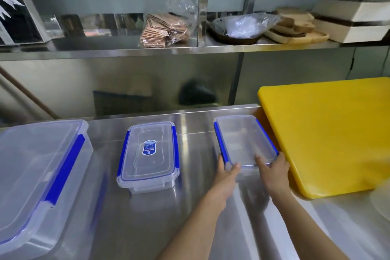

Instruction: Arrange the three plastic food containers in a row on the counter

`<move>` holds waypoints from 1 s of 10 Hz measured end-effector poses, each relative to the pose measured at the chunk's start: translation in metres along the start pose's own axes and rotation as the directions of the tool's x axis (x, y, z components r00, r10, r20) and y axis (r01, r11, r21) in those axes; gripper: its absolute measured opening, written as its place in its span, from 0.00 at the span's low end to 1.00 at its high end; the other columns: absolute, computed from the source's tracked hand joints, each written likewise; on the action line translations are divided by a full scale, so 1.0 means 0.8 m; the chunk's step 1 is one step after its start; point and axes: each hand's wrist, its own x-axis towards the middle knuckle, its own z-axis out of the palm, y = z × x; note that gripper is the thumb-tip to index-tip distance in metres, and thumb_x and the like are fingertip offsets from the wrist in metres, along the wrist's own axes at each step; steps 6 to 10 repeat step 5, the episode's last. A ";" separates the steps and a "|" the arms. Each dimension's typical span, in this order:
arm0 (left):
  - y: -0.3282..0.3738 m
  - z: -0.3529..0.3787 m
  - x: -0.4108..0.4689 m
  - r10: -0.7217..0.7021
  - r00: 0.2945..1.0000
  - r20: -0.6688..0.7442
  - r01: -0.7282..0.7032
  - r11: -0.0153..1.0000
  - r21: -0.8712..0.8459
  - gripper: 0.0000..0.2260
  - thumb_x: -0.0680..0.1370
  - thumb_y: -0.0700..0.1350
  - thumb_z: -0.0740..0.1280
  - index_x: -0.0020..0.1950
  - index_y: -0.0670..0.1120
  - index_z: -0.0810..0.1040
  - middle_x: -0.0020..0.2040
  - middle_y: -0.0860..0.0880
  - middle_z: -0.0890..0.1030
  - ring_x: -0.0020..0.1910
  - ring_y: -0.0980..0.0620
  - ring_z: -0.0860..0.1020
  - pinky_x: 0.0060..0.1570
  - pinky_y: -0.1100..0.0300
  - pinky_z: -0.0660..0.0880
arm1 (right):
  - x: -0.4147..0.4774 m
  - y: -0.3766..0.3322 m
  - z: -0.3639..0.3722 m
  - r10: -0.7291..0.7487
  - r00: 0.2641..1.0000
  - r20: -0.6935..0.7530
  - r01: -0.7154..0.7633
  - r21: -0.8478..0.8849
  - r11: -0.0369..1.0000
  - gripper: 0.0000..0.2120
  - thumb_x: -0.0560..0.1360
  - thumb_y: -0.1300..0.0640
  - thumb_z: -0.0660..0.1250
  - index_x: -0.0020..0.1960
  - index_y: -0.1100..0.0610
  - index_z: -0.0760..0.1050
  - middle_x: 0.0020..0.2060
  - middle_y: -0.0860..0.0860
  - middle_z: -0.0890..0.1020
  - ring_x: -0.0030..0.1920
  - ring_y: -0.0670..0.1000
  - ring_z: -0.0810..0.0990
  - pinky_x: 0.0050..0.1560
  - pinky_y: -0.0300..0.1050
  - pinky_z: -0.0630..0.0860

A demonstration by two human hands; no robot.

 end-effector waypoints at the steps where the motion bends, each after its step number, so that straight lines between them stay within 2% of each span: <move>1: -0.003 0.000 0.002 0.006 1.000 0.011 -0.006 1.000 -0.008 0.28 0.79 0.51 0.61 0.75 0.56 0.51 0.74 0.50 0.63 0.69 0.51 0.66 0.57 0.63 0.64 | -0.001 -0.001 0.001 -0.009 1.000 -0.002 0.009 -0.019 1.000 0.33 0.73 0.51 0.66 0.70 0.64 0.56 0.68 0.66 0.62 0.66 0.64 0.65 0.64 0.56 0.63; 3: -0.009 0.001 0.006 0.012 1.000 -0.006 -0.012 1.000 0.003 0.27 0.79 0.51 0.60 0.75 0.57 0.52 0.74 0.50 0.64 0.70 0.51 0.66 0.64 0.59 0.63 | -0.001 0.005 0.007 -0.010 1.000 0.000 0.010 -0.091 0.996 0.34 0.74 0.46 0.64 0.71 0.60 0.54 0.70 0.62 0.61 0.66 0.64 0.66 0.63 0.60 0.67; 4: -0.003 -0.004 -0.001 0.005 1.000 -0.002 -0.005 0.998 0.065 0.27 0.79 0.52 0.60 0.75 0.56 0.52 0.74 0.51 0.65 0.69 0.51 0.68 0.62 0.61 0.63 | -0.002 -0.001 0.010 0.024 1.000 0.010 -0.023 -0.113 0.993 0.34 0.74 0.44 0.62 0.72 0.59 0.52 0.71 0.61 0.60 0.67 0.64 0.66 0.63 0.61 0.67; 5: 0.006 -0.013 -0.005 0.019 0.999 -0.031 -0.016 0.995 0.101 0.29 0.78 0.54 0.60 0.75 0.57 0.50 0.75 0.51 0.63 0.70 0.50 0.67 0.67 0.57 0.64 | 0.000 -0.006 0.005 0.060 0.998 -0.030 -0.066 -0.249 0.966 0.37 0.73 0.39 0.60 0.72 0.59 0.51 0.72 0.61 0.59 0.69 0.66 0.62 0.67 0.66 0.60; 10: 0.006 -0.013 -0.005 0.019 0.999 -0.031 -0.016 0.995 0.101 0.29 0.78 0.54 0.60 0.75 0.57 0.50 0.75 0.51 0.63 0.70 0.50 0.67 0.67 0.57 0.64 | 0.000 -0.006 0.005 0.060 0.998 -0.030 -0.066 -0.249 0.966 0.37 0.73 0.39 0.60 0.72 0.59 0.51 0.72 0.61 0.59 0.69 0.66 0.62 0.67 0.66 0.60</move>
